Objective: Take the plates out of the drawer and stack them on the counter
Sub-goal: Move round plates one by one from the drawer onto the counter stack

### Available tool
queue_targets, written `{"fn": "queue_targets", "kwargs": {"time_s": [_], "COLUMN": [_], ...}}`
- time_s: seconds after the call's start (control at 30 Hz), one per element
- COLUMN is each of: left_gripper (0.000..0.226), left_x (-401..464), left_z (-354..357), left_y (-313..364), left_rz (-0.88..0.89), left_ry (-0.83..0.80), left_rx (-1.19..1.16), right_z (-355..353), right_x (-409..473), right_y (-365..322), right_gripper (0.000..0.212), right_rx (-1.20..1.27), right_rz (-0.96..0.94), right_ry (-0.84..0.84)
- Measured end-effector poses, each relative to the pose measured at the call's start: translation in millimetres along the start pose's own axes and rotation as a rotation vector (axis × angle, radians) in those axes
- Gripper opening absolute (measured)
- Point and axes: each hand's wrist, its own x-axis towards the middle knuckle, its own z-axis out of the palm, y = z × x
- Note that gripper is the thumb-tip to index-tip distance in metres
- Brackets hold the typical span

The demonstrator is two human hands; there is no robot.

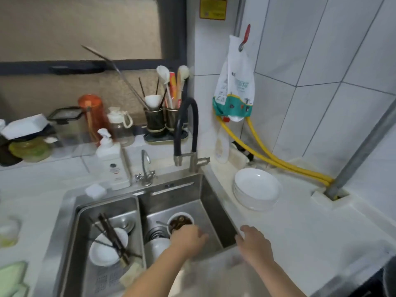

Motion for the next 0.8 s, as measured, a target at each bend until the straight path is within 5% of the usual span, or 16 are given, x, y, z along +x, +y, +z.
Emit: {"fn": "queue_targets", "kwargs": {"time_s": [0.6,0.8], "left_gripper": [0.036,0.034], "left_x": [-243.1,-313.4], "left_z": [80.6,115.0], "left_y": [-134.7,-162.5], "left_rz": [-0.273,-0.488], "left_ry": [-0.013,-0.018], "left_rx": [-0.190,-0.263], "right_z": [123.8,151.4], "right_x": [-201.0,-236.3], "right_y": [-70.5,-73.8], "right_gripper": [0.016,0.029], "right_rx": [-0.073,-0.183], "right_rz": [-0.356,-0.516], "right_ry": [-0.177,-0.324]}}
